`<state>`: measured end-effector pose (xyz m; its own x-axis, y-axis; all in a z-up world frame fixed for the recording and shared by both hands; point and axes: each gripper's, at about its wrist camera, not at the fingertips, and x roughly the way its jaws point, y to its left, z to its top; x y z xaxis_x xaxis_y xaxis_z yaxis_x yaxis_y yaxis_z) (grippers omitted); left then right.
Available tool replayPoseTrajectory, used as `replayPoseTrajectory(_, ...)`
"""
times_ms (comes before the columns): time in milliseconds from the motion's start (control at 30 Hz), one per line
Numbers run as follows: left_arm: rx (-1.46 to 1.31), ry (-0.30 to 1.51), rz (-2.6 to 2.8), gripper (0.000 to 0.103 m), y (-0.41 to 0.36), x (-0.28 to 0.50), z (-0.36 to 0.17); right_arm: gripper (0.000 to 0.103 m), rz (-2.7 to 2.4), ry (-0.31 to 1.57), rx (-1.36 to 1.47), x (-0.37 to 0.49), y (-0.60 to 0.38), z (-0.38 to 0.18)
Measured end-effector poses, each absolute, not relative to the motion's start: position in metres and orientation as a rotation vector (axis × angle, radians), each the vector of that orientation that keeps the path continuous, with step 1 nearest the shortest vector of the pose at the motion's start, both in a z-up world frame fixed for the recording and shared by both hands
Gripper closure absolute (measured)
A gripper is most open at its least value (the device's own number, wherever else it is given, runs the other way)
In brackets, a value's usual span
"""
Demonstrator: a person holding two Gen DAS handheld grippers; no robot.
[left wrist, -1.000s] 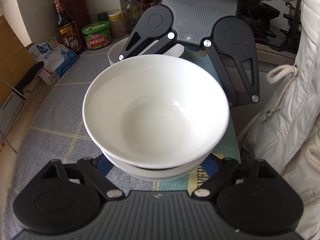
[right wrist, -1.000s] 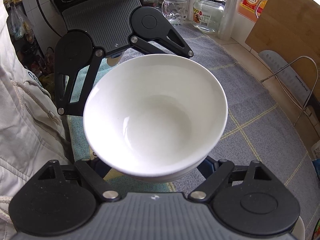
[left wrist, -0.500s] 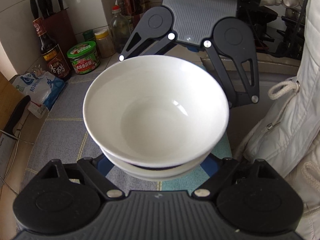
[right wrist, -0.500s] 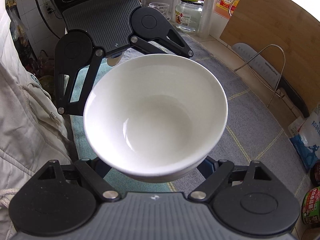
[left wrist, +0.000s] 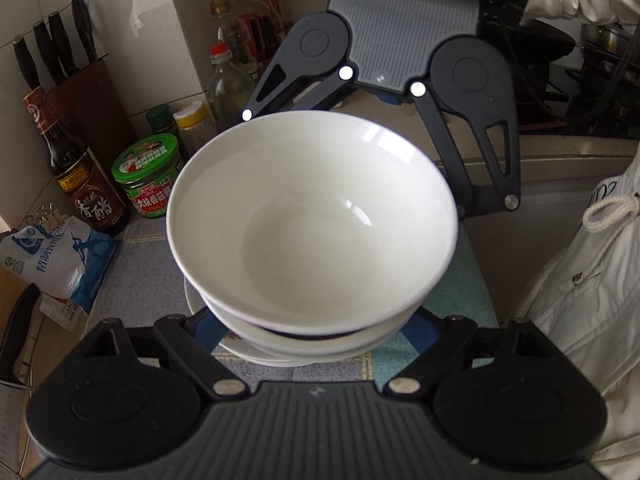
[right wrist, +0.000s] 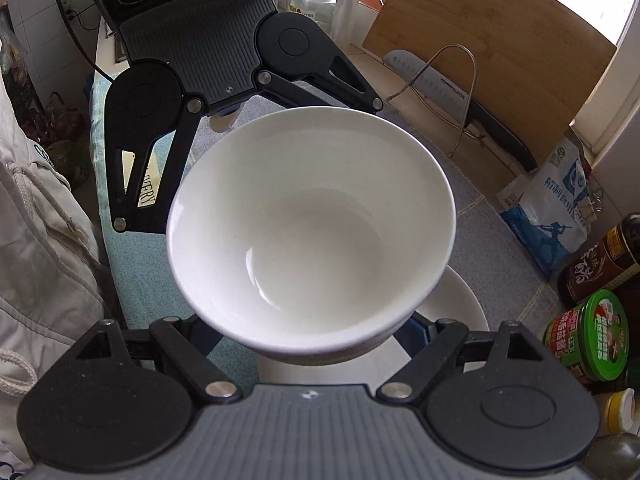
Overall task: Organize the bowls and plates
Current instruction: 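Lift and carry the bowl stack toward the flowered plate stack with both tools, then lower the bowl stack onto the plates and open both tools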
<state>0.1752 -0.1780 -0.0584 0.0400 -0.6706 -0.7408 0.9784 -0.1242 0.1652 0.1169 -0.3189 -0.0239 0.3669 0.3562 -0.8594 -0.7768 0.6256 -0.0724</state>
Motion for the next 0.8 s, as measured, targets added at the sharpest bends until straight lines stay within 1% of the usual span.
replayPoseTrajectory(333, 0.821, 0.52, -1.512, 0.014, -0.215, 0.191, -0.074, 0.013, 0.745, 0.967, -0.494, 0.128, -0.359, -0.042)
replayPoseTrajectory(800, 0.81, 0.563, -1.511, 0.014, -0.228, 0.204, -0.086, 0.014, 0.735, 1.006, -0.449, 0.14, -0.377, -0.057)
